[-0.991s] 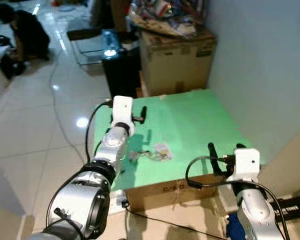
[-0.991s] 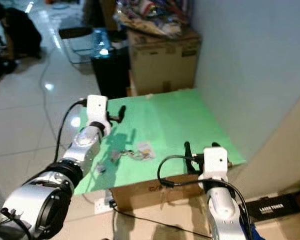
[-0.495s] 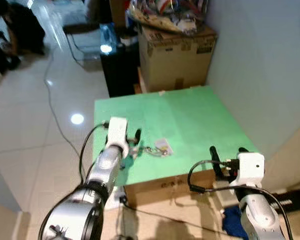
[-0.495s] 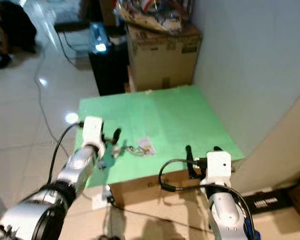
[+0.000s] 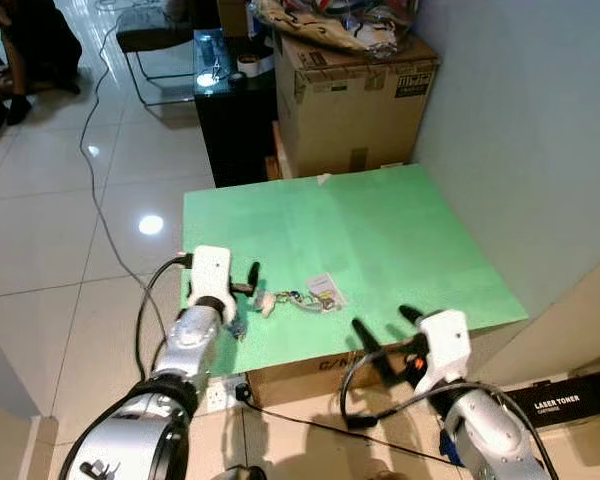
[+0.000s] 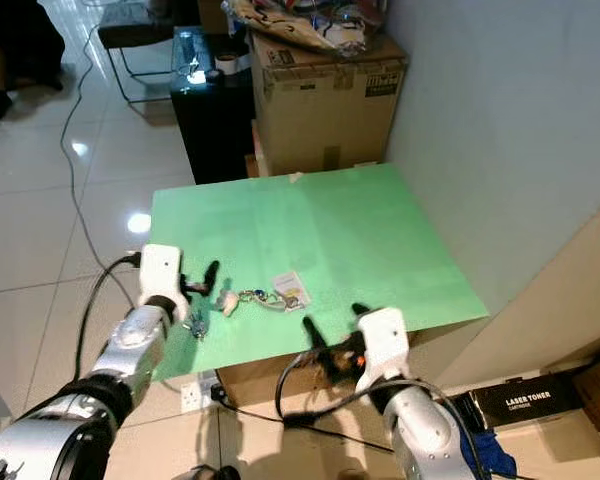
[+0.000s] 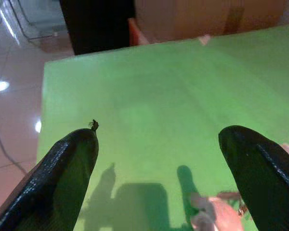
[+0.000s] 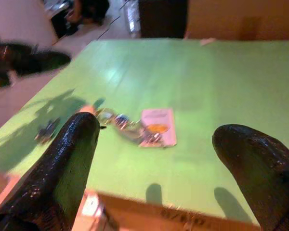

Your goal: Hang keys on a hook

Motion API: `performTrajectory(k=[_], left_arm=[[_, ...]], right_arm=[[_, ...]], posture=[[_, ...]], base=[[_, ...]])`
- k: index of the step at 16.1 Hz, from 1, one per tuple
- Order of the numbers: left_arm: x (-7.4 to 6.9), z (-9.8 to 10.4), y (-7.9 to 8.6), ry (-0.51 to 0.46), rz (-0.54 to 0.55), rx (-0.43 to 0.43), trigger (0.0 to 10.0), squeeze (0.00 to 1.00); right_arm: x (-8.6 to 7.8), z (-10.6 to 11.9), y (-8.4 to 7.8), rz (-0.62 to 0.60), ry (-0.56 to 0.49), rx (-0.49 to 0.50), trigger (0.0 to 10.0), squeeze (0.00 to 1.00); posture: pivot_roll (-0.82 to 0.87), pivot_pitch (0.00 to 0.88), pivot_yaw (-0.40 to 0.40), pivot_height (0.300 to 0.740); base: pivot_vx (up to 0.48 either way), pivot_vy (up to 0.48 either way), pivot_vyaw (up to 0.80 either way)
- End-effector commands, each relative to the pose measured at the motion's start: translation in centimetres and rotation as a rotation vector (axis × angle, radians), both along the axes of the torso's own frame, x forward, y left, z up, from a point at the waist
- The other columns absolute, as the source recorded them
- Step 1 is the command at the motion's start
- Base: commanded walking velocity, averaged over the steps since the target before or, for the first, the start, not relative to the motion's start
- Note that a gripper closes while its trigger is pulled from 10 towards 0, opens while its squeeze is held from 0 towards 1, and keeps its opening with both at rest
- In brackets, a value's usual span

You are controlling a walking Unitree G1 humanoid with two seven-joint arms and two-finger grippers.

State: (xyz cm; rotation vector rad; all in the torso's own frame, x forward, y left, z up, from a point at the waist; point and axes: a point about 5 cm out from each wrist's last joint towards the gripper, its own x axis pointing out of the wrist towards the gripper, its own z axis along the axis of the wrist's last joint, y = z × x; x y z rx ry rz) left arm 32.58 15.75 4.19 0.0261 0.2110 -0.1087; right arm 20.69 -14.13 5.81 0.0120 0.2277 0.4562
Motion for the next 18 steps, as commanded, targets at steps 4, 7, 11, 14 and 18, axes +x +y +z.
performTrajectory(k=[4, 7, 11, 14, 18], left_arm=[[-1.3, -0.7, 0.7, -0.024, -0.023, 0.005, 10.0, 0.0], [-2.7, -2.1, 0.9, 0.022, -0.035, 0.036, 10.0, 0.0], [-3.7, -3.3, 0.4, 0.071, -0.044, 0.005, 10.0, 0.0], [-5.2, -4.1, -0.5, 0.076, -0.103, 0.011, 10.0, 0.0], [-5.8, -3.8, -0.4, 0.026, -0.132, 0.062, 10.0, 0.0]], right_arm=[[-1.1, -0.7, 0.9, 0.039, 0.054, 0.025, 10.0, 0.0], [-1.6, -1.2, 1.3, 0.055, 0.08, 0.032, 10.0, 0.0], [-1.1, -1.2, 1.2, 0.051, 0.077, 0.025, 10.0, 0.0], [-1.1, -1.3, 1.0, 0.039, 0.079, 0.026, 10.0, 0.0], [-1.3, -1.5, 0.7, 0.024, 0.085, 0.031, 10.0, 0.0]], posture=[[-0.23, 0.1, 0.052, 0.74], [-0.22, 0.093, 0.05, 0.74], [-0.22, 0.083, 0.054, 0.74], [-0.22, 0.082, 0.059, 0.74], [-0.21, 0.086, 0.058, 0.74]], base=[[0.0, 0.0, 0.0], [0.0, 0.0, 0.0], [0.0, 0.0, 0.0], [0.0, 0.0, 0.0], [0.0, 0.0, 0.0]])
